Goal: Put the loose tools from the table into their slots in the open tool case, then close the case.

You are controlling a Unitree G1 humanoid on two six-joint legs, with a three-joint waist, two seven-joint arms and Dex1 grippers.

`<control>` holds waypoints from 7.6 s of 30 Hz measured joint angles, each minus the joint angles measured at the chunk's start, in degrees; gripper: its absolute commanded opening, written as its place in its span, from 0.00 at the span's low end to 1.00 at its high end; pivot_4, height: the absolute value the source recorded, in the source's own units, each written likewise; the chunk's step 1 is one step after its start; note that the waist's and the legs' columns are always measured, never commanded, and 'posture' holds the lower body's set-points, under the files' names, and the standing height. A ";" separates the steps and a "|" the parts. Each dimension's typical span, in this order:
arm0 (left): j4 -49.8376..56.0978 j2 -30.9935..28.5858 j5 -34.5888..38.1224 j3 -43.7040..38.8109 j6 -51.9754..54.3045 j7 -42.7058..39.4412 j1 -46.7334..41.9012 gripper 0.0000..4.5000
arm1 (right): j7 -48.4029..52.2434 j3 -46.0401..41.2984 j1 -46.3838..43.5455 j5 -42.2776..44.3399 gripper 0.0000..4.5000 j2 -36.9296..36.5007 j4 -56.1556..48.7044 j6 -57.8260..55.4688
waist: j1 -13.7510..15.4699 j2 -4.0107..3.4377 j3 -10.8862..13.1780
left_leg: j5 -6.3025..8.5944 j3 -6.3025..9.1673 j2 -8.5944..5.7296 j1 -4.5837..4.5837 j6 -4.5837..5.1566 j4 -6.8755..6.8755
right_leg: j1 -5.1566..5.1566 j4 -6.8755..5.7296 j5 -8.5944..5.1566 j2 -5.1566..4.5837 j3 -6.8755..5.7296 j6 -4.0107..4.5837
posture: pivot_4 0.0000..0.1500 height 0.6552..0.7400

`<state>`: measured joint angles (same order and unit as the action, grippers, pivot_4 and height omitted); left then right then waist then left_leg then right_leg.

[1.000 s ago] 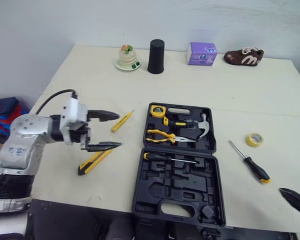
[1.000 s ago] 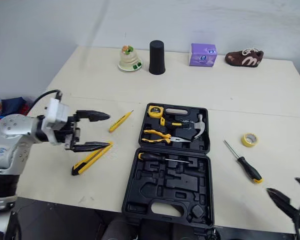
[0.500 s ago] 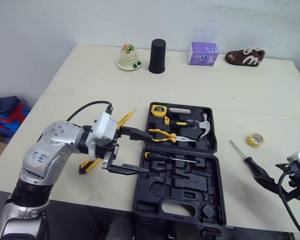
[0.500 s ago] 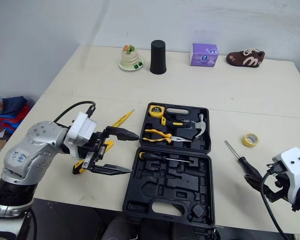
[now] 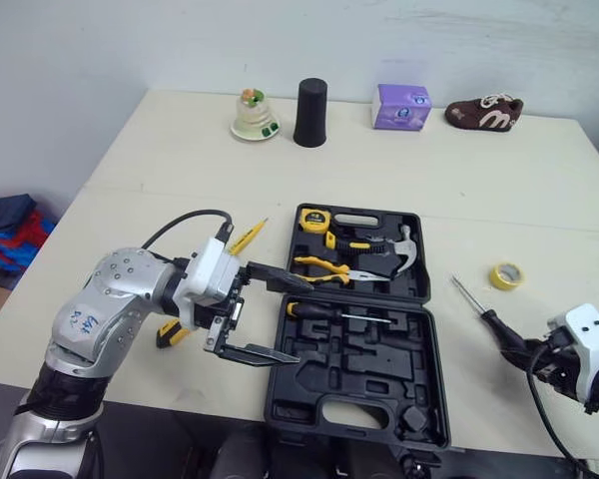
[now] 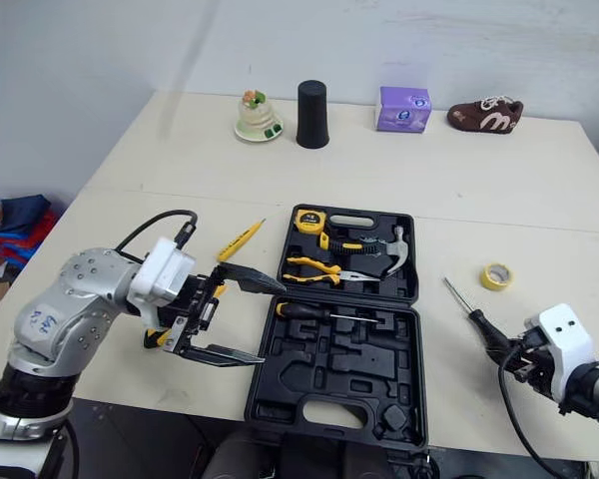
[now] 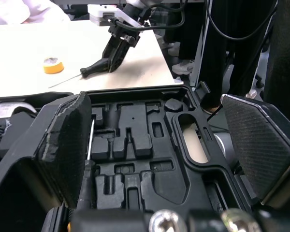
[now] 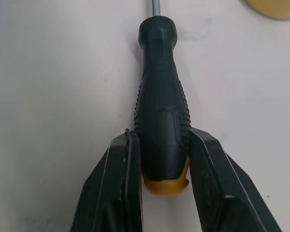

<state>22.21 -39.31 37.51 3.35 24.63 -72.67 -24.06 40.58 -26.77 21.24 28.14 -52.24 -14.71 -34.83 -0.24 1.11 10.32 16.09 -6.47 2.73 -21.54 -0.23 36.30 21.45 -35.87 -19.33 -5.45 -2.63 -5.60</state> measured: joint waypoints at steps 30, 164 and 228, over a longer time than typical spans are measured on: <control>-9.24 -2.59 -7.31 -0.95 -13.40 -5.65 7.14 1.00 | 12.87 31.65 -31.76 2.18 0.21 -23.50 -25.50 -11.85 | -0.20 0.04 0.21 | 0.22 0.25 0.30 -1.57 0.06 1.05 | 1.13 -0.18 -0.04 -0.21 -0.16 0.20 | 1.00 1.00; -47.23 8.42 -28.75 4.63 14.33 39.12 -21.72 0.71 | 14.19 -4.33 -6.01 11.15 1.00 10.86 -9.27 32.15 | 0.16 0.23 0.32 | 0.02 -0.43 0.16 0.20 -0.03 0.18 | 0.08 -0.25 0.14 -0.12 -0.01 0.17 | 1.00 1.00; -0.38 2.01 -31.06 30.53 21.43 13.78 -15.47 0.11 | 21.86 -9.18 17.80 9.14 1.00 12.01 -22.47 28.15 | 0.28 0.25 0.33 | 0.14 -0.13 0.15 0.04 0.36 0.27 | -0.02 -0.13 0.13 -0.28 0.48 0.23 | 1.00 1.00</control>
<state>21.83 -37.30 6.45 33.87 46.06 -58.89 -39.53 62.44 -35.95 39.04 37.27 -40.23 -37.18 -6.67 0.03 1.36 10.65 16.23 -6.60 2.88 -21.50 0.14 36.57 21.43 -36.00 -19.20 -5.74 -2.15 -5.37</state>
